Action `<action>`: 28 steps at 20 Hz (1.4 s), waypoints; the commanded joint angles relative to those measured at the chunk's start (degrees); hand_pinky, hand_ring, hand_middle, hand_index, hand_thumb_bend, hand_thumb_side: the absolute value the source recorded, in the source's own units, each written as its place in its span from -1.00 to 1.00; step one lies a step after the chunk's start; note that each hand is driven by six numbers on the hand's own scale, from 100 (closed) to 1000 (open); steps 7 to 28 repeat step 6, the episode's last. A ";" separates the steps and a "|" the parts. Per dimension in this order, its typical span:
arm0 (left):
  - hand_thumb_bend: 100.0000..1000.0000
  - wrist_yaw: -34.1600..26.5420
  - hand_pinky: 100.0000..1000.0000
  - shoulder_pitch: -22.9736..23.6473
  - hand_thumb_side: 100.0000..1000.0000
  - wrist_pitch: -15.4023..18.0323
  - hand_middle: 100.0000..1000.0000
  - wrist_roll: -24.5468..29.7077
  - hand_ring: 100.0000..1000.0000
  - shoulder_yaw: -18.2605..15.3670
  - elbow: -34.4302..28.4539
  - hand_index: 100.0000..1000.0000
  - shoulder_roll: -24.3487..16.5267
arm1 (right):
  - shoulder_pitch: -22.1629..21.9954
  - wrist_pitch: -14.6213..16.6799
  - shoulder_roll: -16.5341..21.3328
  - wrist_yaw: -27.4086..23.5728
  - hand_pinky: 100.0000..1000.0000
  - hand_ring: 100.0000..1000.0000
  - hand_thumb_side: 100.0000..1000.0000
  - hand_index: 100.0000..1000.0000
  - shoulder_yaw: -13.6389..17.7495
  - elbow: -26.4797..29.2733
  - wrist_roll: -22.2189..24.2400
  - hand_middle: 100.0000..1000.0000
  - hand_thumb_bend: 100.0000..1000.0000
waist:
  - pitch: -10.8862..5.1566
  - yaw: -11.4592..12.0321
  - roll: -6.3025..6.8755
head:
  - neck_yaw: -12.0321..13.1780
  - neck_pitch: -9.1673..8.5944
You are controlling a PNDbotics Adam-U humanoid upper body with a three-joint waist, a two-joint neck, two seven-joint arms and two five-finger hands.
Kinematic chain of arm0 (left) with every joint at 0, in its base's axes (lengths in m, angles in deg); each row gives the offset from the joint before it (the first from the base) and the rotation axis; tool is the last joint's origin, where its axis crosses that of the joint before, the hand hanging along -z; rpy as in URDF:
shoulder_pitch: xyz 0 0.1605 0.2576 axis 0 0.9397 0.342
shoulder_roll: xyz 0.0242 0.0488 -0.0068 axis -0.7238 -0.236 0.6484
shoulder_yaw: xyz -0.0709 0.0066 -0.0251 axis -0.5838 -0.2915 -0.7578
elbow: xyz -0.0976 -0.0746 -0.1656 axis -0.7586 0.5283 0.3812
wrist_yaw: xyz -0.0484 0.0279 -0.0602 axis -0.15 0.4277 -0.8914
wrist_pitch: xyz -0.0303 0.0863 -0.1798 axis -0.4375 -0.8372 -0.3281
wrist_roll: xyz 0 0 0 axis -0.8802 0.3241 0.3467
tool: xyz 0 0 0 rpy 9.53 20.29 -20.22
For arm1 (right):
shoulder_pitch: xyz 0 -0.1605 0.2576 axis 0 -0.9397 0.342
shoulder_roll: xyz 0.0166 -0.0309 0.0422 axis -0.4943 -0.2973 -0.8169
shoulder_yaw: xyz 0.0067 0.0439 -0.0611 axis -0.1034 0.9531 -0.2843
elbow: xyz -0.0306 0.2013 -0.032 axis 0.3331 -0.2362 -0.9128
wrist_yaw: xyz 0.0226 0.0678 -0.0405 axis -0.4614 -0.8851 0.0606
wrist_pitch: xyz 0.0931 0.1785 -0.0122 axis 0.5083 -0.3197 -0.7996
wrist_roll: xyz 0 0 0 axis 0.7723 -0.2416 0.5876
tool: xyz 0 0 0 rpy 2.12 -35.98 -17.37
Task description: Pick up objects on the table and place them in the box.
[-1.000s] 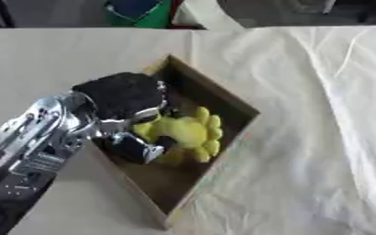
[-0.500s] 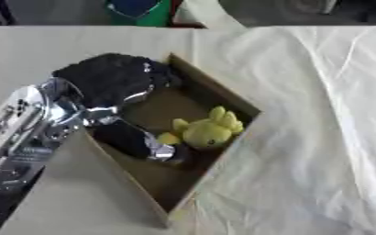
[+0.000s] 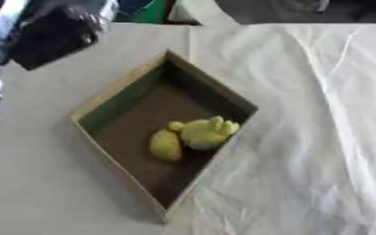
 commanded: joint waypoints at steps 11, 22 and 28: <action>-1.00 -27.11 -0.22 3.80 1.00 4.59 0.07 -28.13 0.20 -7.50 -0.98 0.50 -0.60 | 1.19 0.82 0.53 -0.69 0.41 0.04 -0.12 0.38 0.78 1.12 -1.22 -0.26 -1.00 | -2.21 0.45 -0.72 | 1.21 0.99; -1.00 -27.11 -0.22 3.80 1.00 4.59 0.07 -28.13 0.20 -7.50 -0.98 0.50 -0.60 | 1.19 0.82 0.53 -0.69 0.41 0.04 -0.12 0.38 0.78 1.12 -1.22 -0.26 -1.00 | -2.21 0.45 -0.72 | 1.21 0.99; -1.00 -27.11 -0.22 3.80 1.00 4.59 0.07 -28.13 0.20 -7.50 -0.98 0.50 -0.60 | 1.19 0.82 0.53 -0.69 0.41 0.04 -0.12 0.38 0.78 1.12 -1.22 -0.26 -1.00 | -2.21 0.45 -0.72 | 1.21 0.99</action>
